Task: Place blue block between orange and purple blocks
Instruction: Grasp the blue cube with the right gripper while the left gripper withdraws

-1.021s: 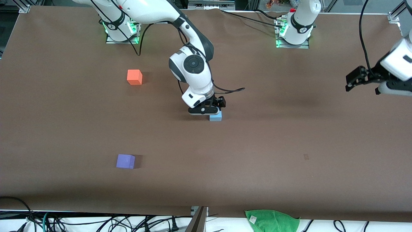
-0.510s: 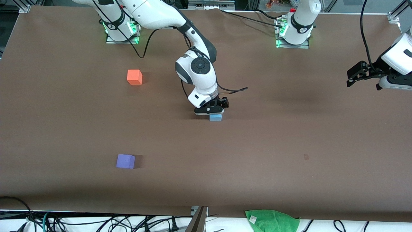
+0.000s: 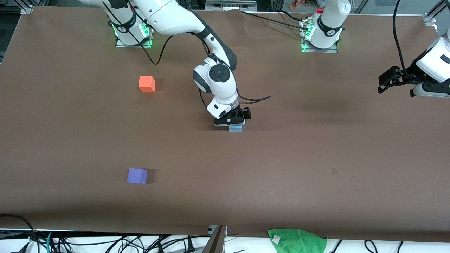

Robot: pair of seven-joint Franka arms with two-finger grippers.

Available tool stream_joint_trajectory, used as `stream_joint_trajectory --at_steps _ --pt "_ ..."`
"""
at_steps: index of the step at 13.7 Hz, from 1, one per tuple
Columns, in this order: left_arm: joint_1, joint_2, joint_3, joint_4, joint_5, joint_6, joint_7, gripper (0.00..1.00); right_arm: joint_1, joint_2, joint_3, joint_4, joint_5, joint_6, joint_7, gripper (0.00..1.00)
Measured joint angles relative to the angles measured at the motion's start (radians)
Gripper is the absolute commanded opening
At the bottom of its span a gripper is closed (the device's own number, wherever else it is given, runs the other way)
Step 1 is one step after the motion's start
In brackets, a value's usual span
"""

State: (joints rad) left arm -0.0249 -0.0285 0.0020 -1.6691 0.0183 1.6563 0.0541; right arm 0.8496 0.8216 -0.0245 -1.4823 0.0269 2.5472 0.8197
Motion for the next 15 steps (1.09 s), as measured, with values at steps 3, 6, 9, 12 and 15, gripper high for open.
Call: stream_joint_trajectory --at_steps 3,6,9,12,15 --pt "0.000 0.000 0.000 0.000 0.000 0.000 -0.002 1.00 0.004 0.008 -0.002 0.000 -0.009 0.016 0.000 0.67" --pt "0.000 0.000 0.000 0.000 0.000 0.000 -0.004 1.00 0.004 0.009 -0.005 0.000 -0.010 0.023 0.000 0.34" --pt "0.000 0.000 0.000 0.000 0.000 -0.002 -0.004 1.00 0.004 0.009 -0.007 0.004 -0.010 0.025 0.000 0.31" --pt "0.000 0.000 0.000 0.001 0.000 -0.005 -0.004 1.00 0.003 0.007 -0.033 0.036 -0.012 0.006 -0.002 0.31" --pt "0.000 0.000 0.000 0.002 0.000 -0.006 -0.004 1.00 -0.034 -0.032 -0.058 0.079 -0.015 -0.133 -0.106 0.31"
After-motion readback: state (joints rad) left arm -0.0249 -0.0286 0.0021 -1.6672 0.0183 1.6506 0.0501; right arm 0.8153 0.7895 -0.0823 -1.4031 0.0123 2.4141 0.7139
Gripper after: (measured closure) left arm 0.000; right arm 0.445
